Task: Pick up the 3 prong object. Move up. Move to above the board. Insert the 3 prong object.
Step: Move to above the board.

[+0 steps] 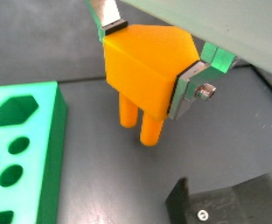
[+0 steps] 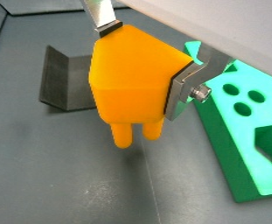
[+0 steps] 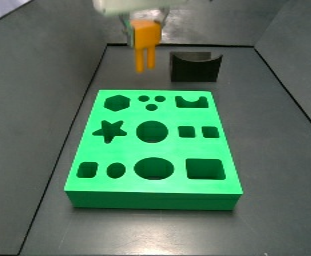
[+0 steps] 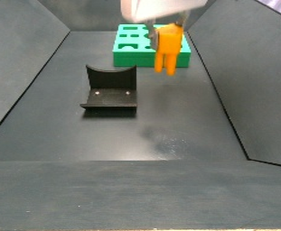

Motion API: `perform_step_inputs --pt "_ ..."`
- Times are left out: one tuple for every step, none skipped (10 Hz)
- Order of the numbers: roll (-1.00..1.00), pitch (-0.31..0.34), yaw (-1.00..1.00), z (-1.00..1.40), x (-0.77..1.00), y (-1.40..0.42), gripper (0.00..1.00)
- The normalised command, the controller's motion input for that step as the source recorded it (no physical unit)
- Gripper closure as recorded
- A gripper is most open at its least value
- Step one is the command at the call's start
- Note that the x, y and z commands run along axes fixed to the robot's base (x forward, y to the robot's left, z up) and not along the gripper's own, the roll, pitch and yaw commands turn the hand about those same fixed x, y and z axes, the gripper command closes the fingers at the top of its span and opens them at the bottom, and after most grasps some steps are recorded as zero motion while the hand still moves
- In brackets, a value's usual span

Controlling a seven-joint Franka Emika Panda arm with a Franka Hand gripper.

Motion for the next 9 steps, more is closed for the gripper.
perform_step_inputs --pt "0.14 -0.094 -0.03 1.00 -0.32 -0.06 1.00" --pt "0.14 -0.104 -0.03 1.00 -0.33 -0.07 1.00" --pt "0.14 -0.113 -0.01 1.00 -0.33 -0.07 1.00" --pt "0.14 -0.086 0.00 1.00 -0.30 -0.06 1.00" --pt "0.14 -0.017 0.01 1.00 -0.27 -0.06 1.00" --pt "0.14 0.013 0.02 1.00 -0.25 -0.06 1.00" --pt "0.14 0.020 0.03 1.00 -0.24 -0.06 1.00" --pt "0.14 0.017 0.03 1.00 -0.22 -0.05 1.00" --pt "0.14 0.014 0.03 1.00 -0.20 -0.05 1.00"
